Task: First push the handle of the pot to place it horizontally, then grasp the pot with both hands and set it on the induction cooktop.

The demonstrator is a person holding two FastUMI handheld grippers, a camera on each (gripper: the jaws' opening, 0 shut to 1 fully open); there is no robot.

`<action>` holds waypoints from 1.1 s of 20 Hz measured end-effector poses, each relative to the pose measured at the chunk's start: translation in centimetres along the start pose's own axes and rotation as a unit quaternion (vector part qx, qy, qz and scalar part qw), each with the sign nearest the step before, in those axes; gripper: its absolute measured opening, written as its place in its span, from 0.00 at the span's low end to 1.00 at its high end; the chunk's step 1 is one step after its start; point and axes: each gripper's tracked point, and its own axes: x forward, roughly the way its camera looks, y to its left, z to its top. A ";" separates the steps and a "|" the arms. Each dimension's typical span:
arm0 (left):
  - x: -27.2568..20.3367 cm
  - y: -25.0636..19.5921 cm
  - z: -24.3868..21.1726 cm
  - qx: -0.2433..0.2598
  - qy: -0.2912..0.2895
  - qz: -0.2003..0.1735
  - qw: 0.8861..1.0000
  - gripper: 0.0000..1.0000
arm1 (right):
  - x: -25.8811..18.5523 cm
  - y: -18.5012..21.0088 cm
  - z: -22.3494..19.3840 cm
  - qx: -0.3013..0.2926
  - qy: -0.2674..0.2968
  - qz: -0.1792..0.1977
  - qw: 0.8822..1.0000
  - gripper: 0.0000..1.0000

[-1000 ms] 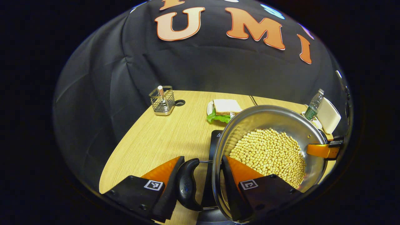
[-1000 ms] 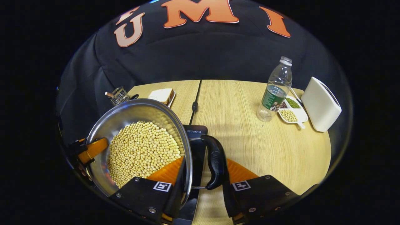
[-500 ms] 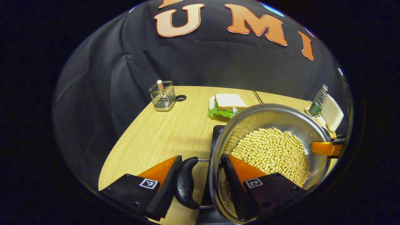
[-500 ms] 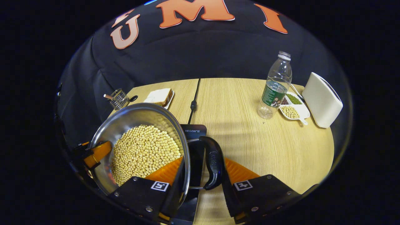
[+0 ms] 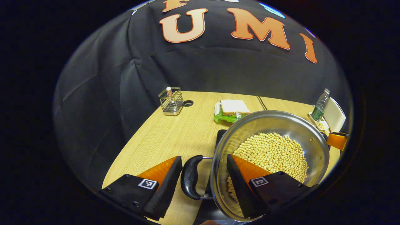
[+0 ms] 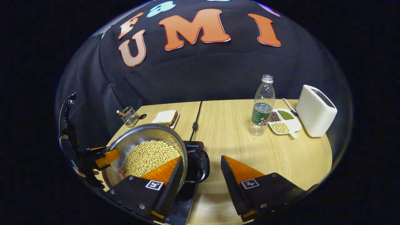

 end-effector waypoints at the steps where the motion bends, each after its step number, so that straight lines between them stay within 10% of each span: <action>1: -0.4 0.1 0.4 -0.005 -0.006 0.006 1.000 0.93 | -0.5 -0.6 0.4 0.001 -0.010 0.001 1.000 0.76; 10: -8.7 -2.3 7.7 -0.035 -0.145 0.005 0.989 0.93 | -8.0 -3.6 5.2 -0.009 -0.133 -0.009 0.991 0.83; 21: -21.8 -7.6 16.0 -0.041 -0.325 -0.050 0.943 1.00 | -19.6 -8.8 13.5 -0.060 -0.319 -0.045 0.945 0.90; 22: -23.3 -8.1 16.5 -0.043 -0.336 -0.056 0.939 0.85 | -20.0 -9.1 13.8 -0.065 -0.329 -0.047 0.941 0.91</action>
